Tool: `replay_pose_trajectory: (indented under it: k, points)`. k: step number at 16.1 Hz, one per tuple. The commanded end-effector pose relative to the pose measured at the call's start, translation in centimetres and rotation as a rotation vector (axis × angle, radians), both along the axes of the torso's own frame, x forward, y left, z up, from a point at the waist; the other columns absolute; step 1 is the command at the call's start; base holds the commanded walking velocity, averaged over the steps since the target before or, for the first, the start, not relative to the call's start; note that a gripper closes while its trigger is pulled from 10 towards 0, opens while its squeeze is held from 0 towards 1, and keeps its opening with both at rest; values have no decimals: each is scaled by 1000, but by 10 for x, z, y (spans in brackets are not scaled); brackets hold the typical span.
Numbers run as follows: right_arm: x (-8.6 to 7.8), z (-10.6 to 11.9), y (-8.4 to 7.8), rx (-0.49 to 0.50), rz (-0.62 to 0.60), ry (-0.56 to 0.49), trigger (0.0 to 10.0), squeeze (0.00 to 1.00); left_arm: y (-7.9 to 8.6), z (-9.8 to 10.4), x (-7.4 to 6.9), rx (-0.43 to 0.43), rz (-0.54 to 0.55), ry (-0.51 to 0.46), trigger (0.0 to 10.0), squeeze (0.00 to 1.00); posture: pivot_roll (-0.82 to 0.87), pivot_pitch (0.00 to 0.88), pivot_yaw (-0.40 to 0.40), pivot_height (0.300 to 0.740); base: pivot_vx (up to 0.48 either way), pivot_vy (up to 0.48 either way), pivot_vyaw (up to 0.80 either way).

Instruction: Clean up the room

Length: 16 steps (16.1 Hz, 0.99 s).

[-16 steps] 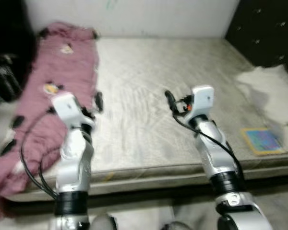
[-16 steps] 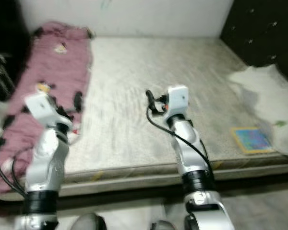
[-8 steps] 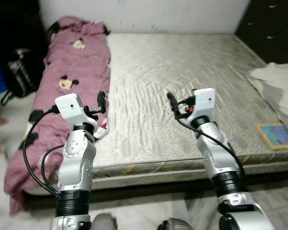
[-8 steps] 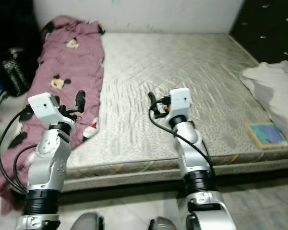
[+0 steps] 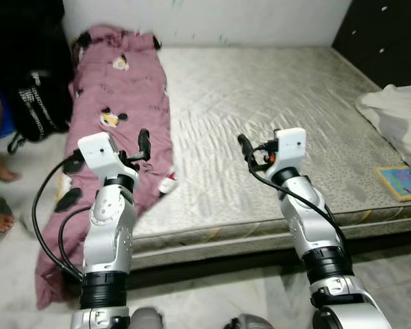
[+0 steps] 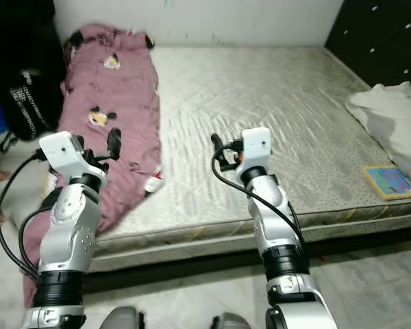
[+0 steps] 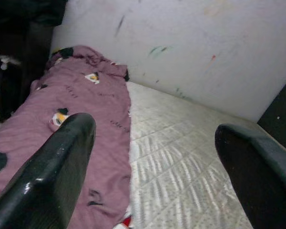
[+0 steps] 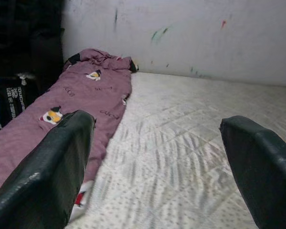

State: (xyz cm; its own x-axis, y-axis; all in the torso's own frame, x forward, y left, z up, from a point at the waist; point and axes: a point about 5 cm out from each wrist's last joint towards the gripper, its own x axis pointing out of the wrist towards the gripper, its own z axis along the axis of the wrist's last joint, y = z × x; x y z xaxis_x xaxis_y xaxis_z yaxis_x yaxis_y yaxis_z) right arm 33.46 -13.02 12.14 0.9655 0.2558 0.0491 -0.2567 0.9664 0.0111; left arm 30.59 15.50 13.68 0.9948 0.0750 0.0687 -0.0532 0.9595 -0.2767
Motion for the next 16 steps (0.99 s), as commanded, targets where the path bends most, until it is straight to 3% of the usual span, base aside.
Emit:
replay_pose_trajectory:
  k: [1,12,16]
  points:
    - [2,8,9,5,33,-23,10000,0,7,2,-1,15,27,2,10000,0,36,0,-53,740,0,442,0]
    - [2,9,9,12,26,-10,10000,0,7,3,-2,19,27,15,10000,0,29,0,-48,740,0,442,0]
    - [2,9,10,12,27,-8,10000,0,7,5,-2,23,27,7,10000,0,30,0,-48,740,0,0,0]
